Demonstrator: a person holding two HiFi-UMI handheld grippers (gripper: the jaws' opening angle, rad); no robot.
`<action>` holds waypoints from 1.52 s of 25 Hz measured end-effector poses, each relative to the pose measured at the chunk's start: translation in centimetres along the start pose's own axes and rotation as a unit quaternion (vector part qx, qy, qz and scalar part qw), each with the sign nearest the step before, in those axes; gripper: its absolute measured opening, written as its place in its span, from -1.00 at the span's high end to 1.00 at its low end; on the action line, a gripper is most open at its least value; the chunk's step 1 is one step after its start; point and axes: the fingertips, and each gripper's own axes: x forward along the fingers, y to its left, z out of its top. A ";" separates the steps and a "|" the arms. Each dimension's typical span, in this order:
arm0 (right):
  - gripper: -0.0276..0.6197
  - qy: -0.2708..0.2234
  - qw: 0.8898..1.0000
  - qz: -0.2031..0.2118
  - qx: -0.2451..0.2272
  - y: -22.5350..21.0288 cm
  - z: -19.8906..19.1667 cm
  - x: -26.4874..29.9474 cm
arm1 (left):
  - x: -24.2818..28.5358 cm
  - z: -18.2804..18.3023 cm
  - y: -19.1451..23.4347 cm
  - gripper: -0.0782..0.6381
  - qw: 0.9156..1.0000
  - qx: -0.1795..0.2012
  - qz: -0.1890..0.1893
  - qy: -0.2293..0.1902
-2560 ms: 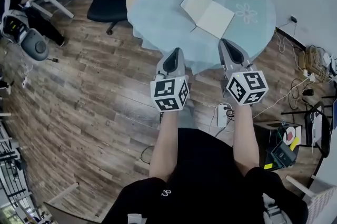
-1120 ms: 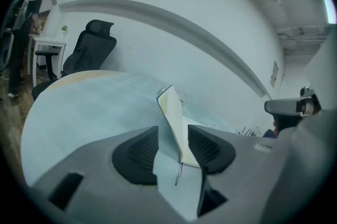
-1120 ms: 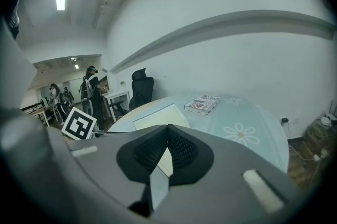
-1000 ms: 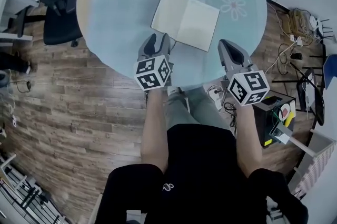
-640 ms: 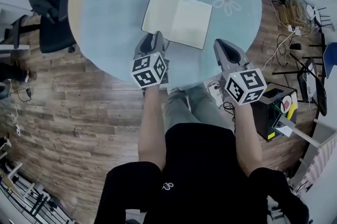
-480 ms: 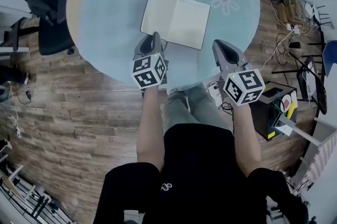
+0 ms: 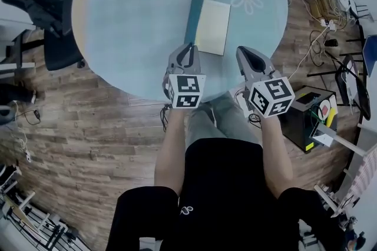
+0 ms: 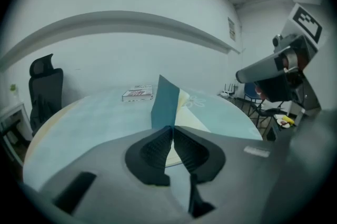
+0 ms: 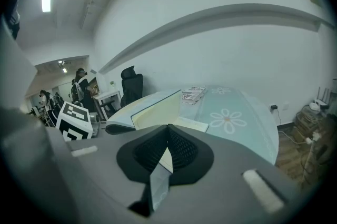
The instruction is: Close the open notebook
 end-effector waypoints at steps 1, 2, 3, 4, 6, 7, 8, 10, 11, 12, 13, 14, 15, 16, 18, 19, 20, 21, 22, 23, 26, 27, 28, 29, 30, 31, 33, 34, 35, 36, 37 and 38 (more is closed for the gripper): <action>0.89 0.001 1.000 -0.001 0.003 -0.1 -0.1 0.0 | 0.2 -0.2 -0.6 0.77 1.000 0.021 -0.008 0.006; 0.89 0.001 1.000 -0.003 0.004 -0.3 -0.3 -0.1 | 0.5 -0.4 -1.2 0.76 0.999 0.041 -0.015 0.012; 0.89 0.002 1.000 -0.005 0.006 -0.5 -0.4 -0.2 | 0.8 -0.6 -1.8 0.76 0.998 0.060 -0.021 0.019; 0.89 0.002 1.000 -0.007 0.008 -0.7 -0.5 -0.3 | 1.1 -0.9 -2.3 0.74 0.996 0.078 -0.027 0.026; 0.89 0.003 1.000 -0.011 0.012 -1.1 -0.6 -0.4 | 1.7 -1.6 -3.4 0.71 0.991 0.117 -0.040 0.046; 0.89 0.003 1.000 -0.012 0.014 -1.2 -0.7 -0.5 | 2.1 -2.1 -3.9 0.70 0.987 0.141 -0.047 0.060; 0.89 0.004 1.000 -0.013 0.015 -1.3 -0.8 -0.5 | 2.4 -2.7 -4.3 0.70 0.982 0.165 -0.052 0.075; 0.89 0.005 1.000 -0.015 0.016 -1.4 -1.0 -0.5 | 3.2 -3.8 -5.0 0.68 0.970 0.209 -0.061 0.110; 0.89 0.005 1.000 -0.016 0.017 -1.5 -1.1 -0.6 | 3.6 -4.3 -5.3 0.67 0.963 0.227 -0.064 0.128; 0.89 0.005 1.000 -0.017 0.017 -1.6 -1.2 -0.7 | 3.9 -4.8 -5.6 0.66 0.957 0.241 -0.068 0.145; 0.89 0.005 1.000 -0.019 0.018 -1.8 -1.2 -0.9 | 4.1 -5.3 -5.9 0.64 0.953 0.248 -0.073 0.160; 0.89 0.004 1.000 -0.021 0.019 -1.9 -1.2 -1.0 | 4.4 -5.7 -6.1 0.62 0.950 0.250 -0.078 0.173; 0.89 0.004 1.000 -0.023 0.020 -2.1 -1.2 -1.1 | 4.5 -6.1 -6.2 0.61 0.947 0.250 -0.083 0.184; 0.89 0.003 0.999 -0.025 0.021 -2.2 -1.1 -1.2 | 4.7 -6.4 -6.2 0.59 0.944 0.252 -0.087 0.193; 0.89 0.001 0.999 -0.028 0.022 -2.6 -1.0 -1.4 | 5.0 -6.8 -6.3 0.59 0.940 0.255 -0.093 0.206; 0.89 0.000 0.999 -0.029 0.022 -2.7 -0.9 -1.5 | 5.1 -6.8 -6.3 0.59 0.939 0.253 -0.096 0.211; 0.89 0.000 0.999 -0.029 0.022 -2.9 -0.9 -1.6 | 5.1 -6.8 -6.4 0.59 0.939 0.247 -0.099 0.216; 0.89 0.000 0.999 -0.030 0.022 -2.9 -0.8 -1.7 | 5.2 -6.9 -6.5 0.59 0.939 0.242 -0.103 0.221; 0.89 -0.001 0.999 -0.029 0.022 -2.9 -0.8 -1.8 | 5.2 -6.9 -6.6 0.59 0.939 0.236 -0.108 0.226; 0.89 -0.001 0.999 -0.028 0.021 -2.8 -0.8 -1.8 | 5.1 -6.9 -6.8 0.59 0.938 0.231 -0.116 0.231; 0.89 -0.004 1.000 -0.022 0.018 -2.3 -0.6 -1.8 | 4.3 -7.2 -7.7 0.36 0.933 0.202 -0.158 0.252; 0.89 -0.006 1.000 -0.019 0.017 -2.2 -0.4 -1.9 | 3.9 -7.3 -8.0 0.37 0.932 0.191 -0.171 0.257; 0.89 -0.008 1.000 -0.017 0.016 -2.1 -0.2 -1.9 | 3.4 -7.1 -8.2 0.43 0.932 0.183 -0.178 0.258; 0.89 -0.012 1.000 -0.015 0.016 -2.0 0.1 -1.8 | 3.1 -6.7 -8.1 0.51 0.936 0.176 -0.175 0.251; 0.89 -0.016 1.000 -0.012 0.015 -1.9 0.4 -1.8 | 2.8 -6.0 -7.8 0.59 0.942 0.169 -0.164 0.238; 0.89 -0.020 1.000 -0.008 0.015 -1.7 0.8 -1.7 | 2.6 -5.0 -7.3 0.65 0.951 0.158 -0.149 0.219; 0.89 -0.030 0.999 0.000 0.015 -1.3 1.7 -1.2 | 2.1 -2.3 -6.1 0.79 0.971 0.119 -0.120 0.172; 0.89 -0.036 0.999 0.005 0.016 -1.0 2.2 -1.0 | 1.7 -0.8 -5.5 0.79 0.979 0.093 -0.108 0.145; 0.89 -0.042 0.999 0.010 0.016 -0.6 2.7 -0.7 | 1.2 0.8 -4.8 0.79 0.986 0.065 -0.098 0.116; 0.89 -0.049 0.999 0.015 0.015 -0.1 3.3 -0.5 | 0.5 2.5 -4.0 0.79 0.992 0.036 -0.089 0.085; 0.89 -0.057 0.998 0.022 0.014 0.4 3.9 -0.3 | -0.3 4.2 -3.1 0.79 0.995 0.007 -0.079 0.052; 0.89 -0.065 0.997 0.029 0.012 1.0 4.6 -0.1 | -1.2 5.8 -2.1 0.79 0.997 -0.021 -0.067 0.019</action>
